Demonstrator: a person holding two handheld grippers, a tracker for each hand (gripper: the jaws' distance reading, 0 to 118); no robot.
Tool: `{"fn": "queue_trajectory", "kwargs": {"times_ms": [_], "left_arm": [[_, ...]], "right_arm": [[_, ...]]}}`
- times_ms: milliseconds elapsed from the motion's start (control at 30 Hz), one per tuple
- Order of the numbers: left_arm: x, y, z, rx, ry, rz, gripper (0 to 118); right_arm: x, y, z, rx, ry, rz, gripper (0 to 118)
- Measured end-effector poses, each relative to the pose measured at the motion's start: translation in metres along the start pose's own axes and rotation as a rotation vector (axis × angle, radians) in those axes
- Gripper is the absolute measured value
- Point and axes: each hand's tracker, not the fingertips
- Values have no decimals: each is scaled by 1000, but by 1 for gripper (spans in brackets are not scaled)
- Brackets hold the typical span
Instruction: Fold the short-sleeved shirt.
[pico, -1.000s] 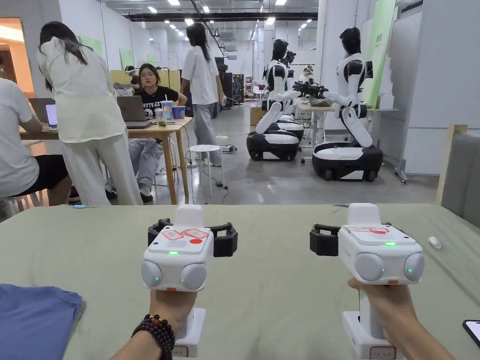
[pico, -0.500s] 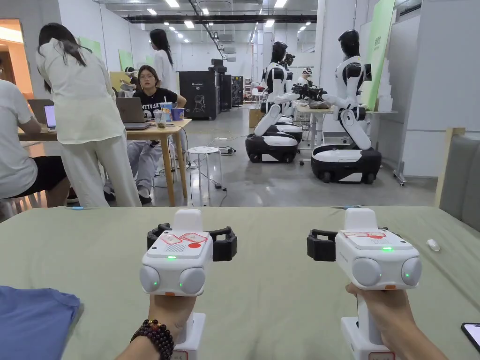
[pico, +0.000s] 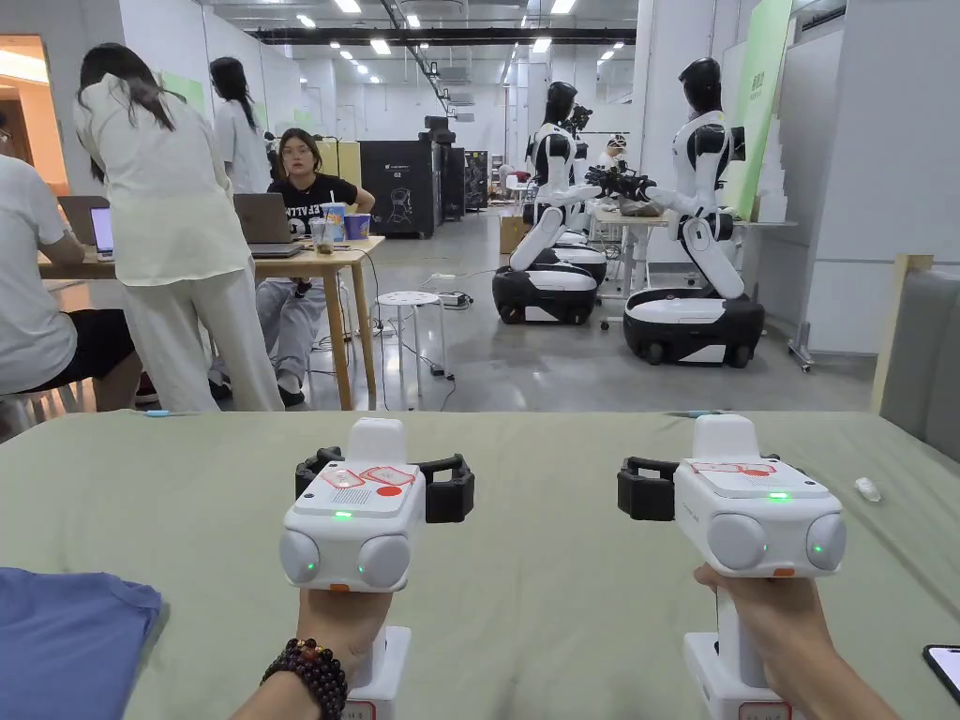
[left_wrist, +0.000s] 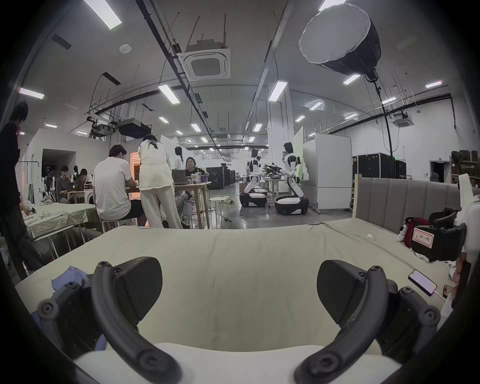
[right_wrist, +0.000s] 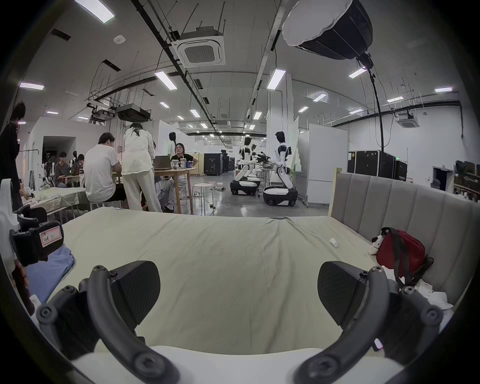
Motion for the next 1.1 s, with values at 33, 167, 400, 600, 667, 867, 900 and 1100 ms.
{"fn": "queue_trajectory", "kwargs": {"times_ms": [33, 167, 400, 600, 667, 867, 900, 1100], "left_arm": [[0, 0, 0, -2, 1, 1, 118], [0, 0, 2, 1, 10, 1, 118], [6, -3, 3, 29, 26, -86, 0], [1, -5, 3, 34, 25, -51, 0], [-7, -6, 3, 32, 42, -47, 0], [-62, -13, 20, 12, 133, -23, 0], [-76, -15, 25, 9, 159, -26, 0], [-170, -23, 69, -18, 320, 27, 6]], "right_arm": [[0, 0, 0, -1, 1, 0, 118], [1, -1, -1, 0, 1, 1, 118], [-3, -3, 1, -3, -34, 40, 1], [-4, -6, 1, -18, -11, 16, 0], [-12, -7, 2, -11, -3, 43, 0], [-64, -4, 1, -1, 122, 64, 0], [-80, -4, 1, 4, 150, 81, 0], [-186, -5, 1, 15, 354, 116, 0]]}}
